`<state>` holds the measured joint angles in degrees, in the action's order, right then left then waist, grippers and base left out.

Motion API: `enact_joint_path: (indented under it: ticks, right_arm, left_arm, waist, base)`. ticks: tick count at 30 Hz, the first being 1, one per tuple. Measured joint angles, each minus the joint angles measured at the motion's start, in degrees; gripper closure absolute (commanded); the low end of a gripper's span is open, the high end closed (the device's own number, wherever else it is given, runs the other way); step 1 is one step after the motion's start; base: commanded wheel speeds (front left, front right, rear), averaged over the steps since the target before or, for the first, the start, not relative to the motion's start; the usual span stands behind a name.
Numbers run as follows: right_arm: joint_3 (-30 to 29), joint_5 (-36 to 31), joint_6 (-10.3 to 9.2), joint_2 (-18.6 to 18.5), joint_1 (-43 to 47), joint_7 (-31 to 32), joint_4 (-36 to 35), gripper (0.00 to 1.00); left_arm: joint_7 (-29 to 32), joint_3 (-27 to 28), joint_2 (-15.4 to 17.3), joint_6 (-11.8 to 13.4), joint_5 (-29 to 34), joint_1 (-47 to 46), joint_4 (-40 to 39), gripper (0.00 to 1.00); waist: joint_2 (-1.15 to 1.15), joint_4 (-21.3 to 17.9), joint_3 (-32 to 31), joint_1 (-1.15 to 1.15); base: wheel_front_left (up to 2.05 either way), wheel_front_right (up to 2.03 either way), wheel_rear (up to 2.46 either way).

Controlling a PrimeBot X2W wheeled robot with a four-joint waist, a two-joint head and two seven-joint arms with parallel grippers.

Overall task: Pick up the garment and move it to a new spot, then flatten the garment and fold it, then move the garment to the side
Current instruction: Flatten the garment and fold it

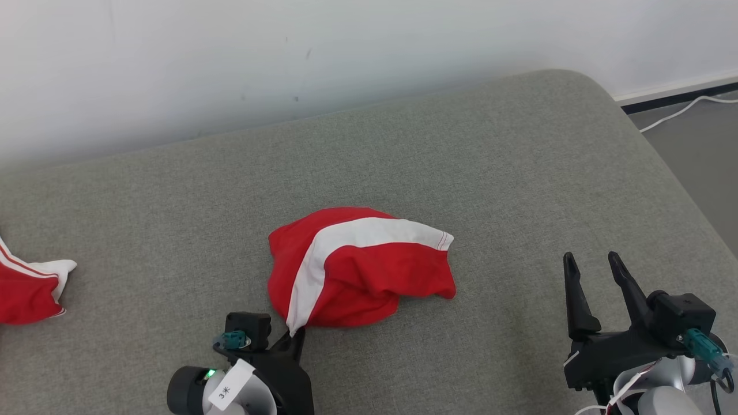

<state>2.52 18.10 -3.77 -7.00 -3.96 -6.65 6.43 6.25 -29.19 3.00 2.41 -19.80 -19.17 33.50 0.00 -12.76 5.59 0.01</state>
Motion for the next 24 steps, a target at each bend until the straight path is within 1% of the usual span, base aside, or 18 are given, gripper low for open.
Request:
enact_joint_path:
  ticks: [2, 5, 9, 11, 13, 18, 24]
  right_arm:
    - [0.1, 0.0, 0.01, 0.0, 0.0, 0.0, 0.2, 0.0]
    - [0.1, 0.0, 0.1, 0.0, 0.0, -0.3, 0.4, 0.0]
    - [0.0, 0.0, 0.25, -0.1, 0.1, -0.4, 0.4, 0.0]
    - [-0.4, 0.0, 0.25, -0.2, 0.3, -0.5, 0.4, 0.0]
    - [-0.6, 0.0, 0.24, -0.3, 0.5, -0.5, 0.4, 0.0]
    - [-0.7, 0.1, 0.19, -0.1, 1.2, -0.9, 0.5, 0.0]
    - [-0.3, 0.4, 0.19, 0.2, 1.1, -0.9, 0.7, 0.0]
  left_arm:
    - [-0.3, -0.3, -0.1, -0.4, -0.2, 0.0, 0.5, 1.0]
    - [-1.3, -0.6, -0.2, -0.4, -0.3, 0.0, 0.8, 1.0]
    - [-2.2, -0.3, -0.2, 0.0, -0.3, -0.1, 1.0, 1.0]
    - [-2.3, -0.1, 0.4, 0.1, 0.2, -0.6, 1.0, 1.0]
    - [-2.9, 0.4, 2.0, 0.2, 0.7, -1.6, 0.7, 1.0]
    - [-3.3, 1.3, 7.3, 0.6, 2.6, -3.9, -0.1, 1.0]
    - [-3.3, 1.9, 11.8, 1.2, 5.6, -6.4, -1.6, 1.0]
  waist:
    - [0.0, 0.1, -0.1, 0.0]
    - [0.0, 0.2, -0.3, 0.0]
    - [0.0, 0.5, -0.4, 0.0]
    - [0.0, 0.8, -0.4, 0.0]
    - [0.0, 1.2, -0.4, 0.0]
    - [0.0, 2.4, -0.6, 0.0]
    - [0.0, 3.7, -0.9, 0.0]
  base:
    - [0.0, 0.0, 0.0]
    - [0.0, 0.0, 0.0]
    - [0.0, 0.0, 0.0]
    - [0.0, 0.0, 0.0]
    - [0.0, 0.0, 0.0]
    - [0.0, 0.0, 0.0]
    - [0.0, 0.0, 0.0]
